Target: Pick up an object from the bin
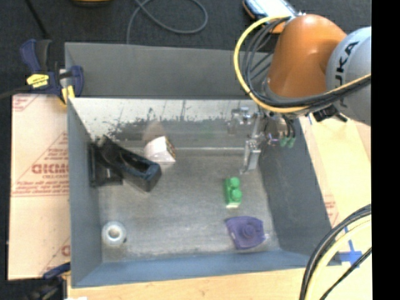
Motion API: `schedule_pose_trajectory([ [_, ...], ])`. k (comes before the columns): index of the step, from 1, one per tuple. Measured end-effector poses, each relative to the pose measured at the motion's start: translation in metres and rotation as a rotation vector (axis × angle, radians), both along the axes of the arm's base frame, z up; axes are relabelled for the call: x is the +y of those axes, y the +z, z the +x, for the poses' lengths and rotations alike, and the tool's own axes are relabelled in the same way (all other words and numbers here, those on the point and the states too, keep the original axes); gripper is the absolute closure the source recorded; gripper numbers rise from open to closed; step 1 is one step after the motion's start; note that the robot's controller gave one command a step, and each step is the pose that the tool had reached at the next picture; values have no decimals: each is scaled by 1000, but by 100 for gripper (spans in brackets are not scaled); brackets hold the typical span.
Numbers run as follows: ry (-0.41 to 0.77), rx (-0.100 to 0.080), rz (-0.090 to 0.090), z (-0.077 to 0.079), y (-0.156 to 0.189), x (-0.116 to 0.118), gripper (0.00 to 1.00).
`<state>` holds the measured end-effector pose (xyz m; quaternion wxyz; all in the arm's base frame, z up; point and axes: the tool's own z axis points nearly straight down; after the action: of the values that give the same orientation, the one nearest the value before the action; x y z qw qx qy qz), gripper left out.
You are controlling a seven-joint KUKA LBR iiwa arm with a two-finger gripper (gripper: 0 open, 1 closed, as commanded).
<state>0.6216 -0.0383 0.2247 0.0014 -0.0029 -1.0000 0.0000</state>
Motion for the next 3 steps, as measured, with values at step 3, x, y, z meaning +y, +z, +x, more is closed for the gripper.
schedule_pose_trajectory([
  [3, 523, -5, 0, -35, -63, -12, 0],
])
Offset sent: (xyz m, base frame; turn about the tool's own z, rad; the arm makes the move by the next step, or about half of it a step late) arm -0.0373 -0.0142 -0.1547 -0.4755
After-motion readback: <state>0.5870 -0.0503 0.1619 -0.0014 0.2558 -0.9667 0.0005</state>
